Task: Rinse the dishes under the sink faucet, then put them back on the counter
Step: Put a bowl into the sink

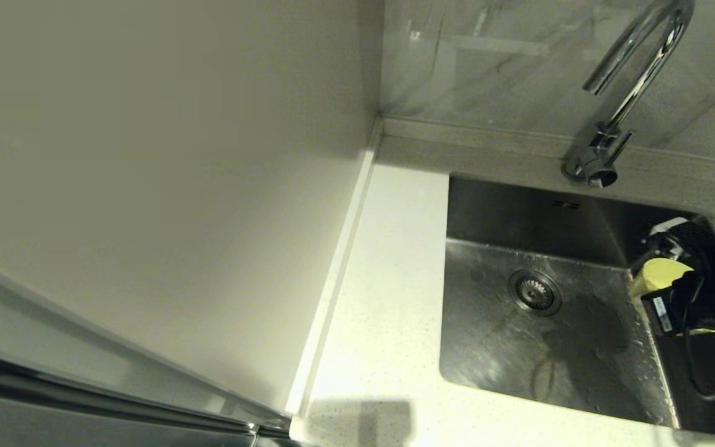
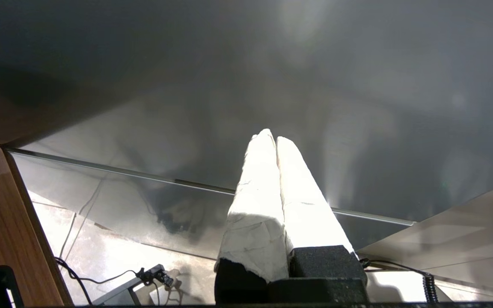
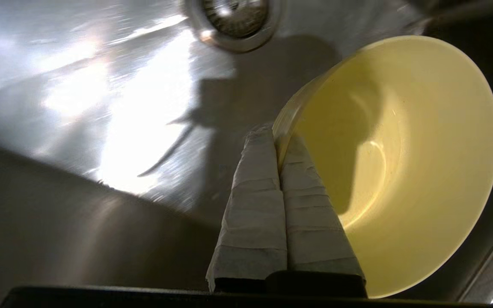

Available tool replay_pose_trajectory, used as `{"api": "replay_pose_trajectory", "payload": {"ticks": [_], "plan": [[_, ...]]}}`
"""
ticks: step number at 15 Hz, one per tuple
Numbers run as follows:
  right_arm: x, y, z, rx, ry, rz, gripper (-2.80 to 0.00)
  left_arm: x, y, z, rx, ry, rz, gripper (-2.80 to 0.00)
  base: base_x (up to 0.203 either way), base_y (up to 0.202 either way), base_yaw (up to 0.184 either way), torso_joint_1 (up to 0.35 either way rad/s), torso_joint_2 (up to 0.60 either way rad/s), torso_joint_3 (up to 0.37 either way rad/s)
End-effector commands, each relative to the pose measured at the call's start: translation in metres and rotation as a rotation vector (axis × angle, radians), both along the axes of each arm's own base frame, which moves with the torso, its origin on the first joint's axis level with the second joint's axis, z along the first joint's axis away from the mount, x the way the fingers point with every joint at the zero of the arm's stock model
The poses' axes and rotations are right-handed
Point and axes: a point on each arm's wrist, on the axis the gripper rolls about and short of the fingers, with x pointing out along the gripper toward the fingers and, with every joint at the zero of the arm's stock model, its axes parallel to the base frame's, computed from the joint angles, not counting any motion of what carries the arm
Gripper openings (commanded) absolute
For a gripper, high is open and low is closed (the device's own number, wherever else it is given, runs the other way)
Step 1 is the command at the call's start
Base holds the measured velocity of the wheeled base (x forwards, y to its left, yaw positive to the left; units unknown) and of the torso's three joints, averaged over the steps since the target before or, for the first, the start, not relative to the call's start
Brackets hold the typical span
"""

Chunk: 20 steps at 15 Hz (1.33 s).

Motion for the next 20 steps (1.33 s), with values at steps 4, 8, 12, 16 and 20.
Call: {"api": "replay_pose_trajectory", "payload": {"ticks": [4,8,12,16,20], "plan": [[0.033,-0.001,-0.061,-0.038,0.007,-0.053,-2.80,0.000,0.000,-0.001,0.000,0.003,0.000,-2.80,0.000,0.000,0.000,0.000,0.00,0.000],[0.055,-0.005,-0.085,0.003,0.034,-0.154,-2.80,0.000,0.000,-0.001,0.000,0.003,0.000,-2.80,0.000,0.000,0.000,0.000,0.00,0.000],[0.093,-0.008,-0.101,0.042,0.004,-0.281,-2.80,0.000,0.000,-0.001,0.000,0.002,0.000,-2.80,0.000,0.000,0.000,0.000,0.00,0.000],[0.125,-0.011,-0.112,0.075,-0.033,-0.333,-2.80,0.000,0.000,-0.001,0.000,0.003,0.000,-2.80,0.000,0.000,0.000,0.000,0.00,0.000],[0.152,-0.016,-0.121,0.072,-0.076,-0.404,-2.80,0.000,0.000,-0.001,0.000,0.002,-0.001,-2.80,0.000,0.000,0.000,0.000,0.00,0.000]]}}
